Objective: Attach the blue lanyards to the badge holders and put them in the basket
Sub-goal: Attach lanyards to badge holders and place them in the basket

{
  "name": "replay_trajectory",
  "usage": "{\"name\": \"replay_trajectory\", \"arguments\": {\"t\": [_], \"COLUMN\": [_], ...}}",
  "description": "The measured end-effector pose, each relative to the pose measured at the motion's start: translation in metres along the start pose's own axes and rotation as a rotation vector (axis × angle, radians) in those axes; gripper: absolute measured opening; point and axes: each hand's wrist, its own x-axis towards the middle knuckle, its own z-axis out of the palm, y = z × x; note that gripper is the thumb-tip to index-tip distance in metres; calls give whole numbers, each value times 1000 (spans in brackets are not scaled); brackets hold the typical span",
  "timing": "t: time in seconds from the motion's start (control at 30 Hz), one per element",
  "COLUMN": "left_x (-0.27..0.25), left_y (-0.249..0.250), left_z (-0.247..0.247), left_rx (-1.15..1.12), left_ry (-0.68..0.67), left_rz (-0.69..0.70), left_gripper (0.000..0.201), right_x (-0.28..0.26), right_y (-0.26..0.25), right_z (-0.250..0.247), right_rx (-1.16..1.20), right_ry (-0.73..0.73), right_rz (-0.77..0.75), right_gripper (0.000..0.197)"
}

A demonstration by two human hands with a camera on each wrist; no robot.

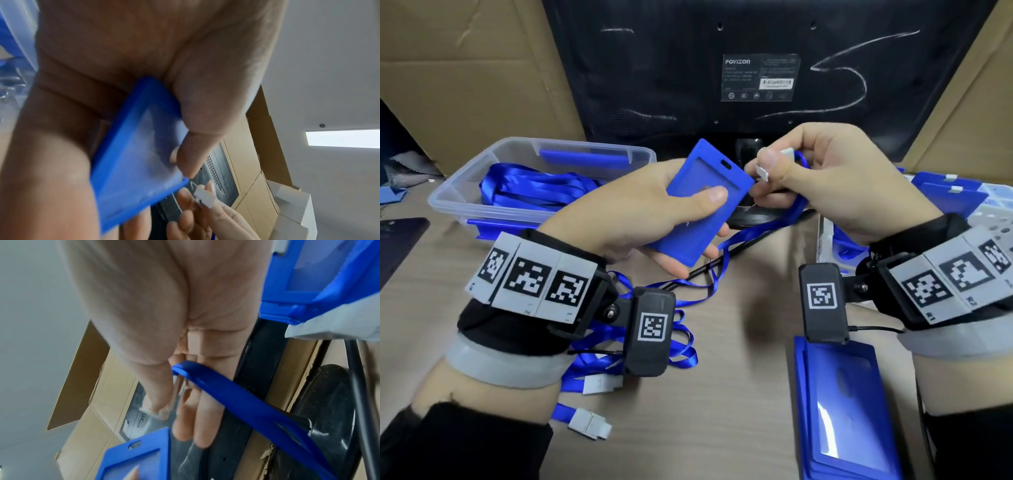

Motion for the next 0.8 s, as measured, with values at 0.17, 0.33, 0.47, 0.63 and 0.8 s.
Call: {"name": "replay_trajectory", "arguments": {"t": [0.17, 0.33, 0.47, 0.63, 0.8], "left_x": [-1, -1, -1, 0, -2], "left_y": [1, 2, 1, 1, 3], "left_z": [-2, -2, -2, 0, 1], "left_rx": [122, 125, 118, 95, 65], "left_ry": [-77, -123, -136, -122, -102], "left_rz": [-22, -57, -68, -89, -107], "left_gripper": [26, 25, 24, 26, 26], "right_x": [-3, -3, -3, -4, -5], "right_y": [-4, -6, -7, -8, -9], "right_z": [2, 5, 4, 6, 7], "right_rx": [-70, -137, -153, -189, -163], "right_ry": [-58, -96, -124, -153, -131], "right_rz": [13, 25, 28, 41, 30], "right_gripper": [20, 16, 13, 6, 7]}}
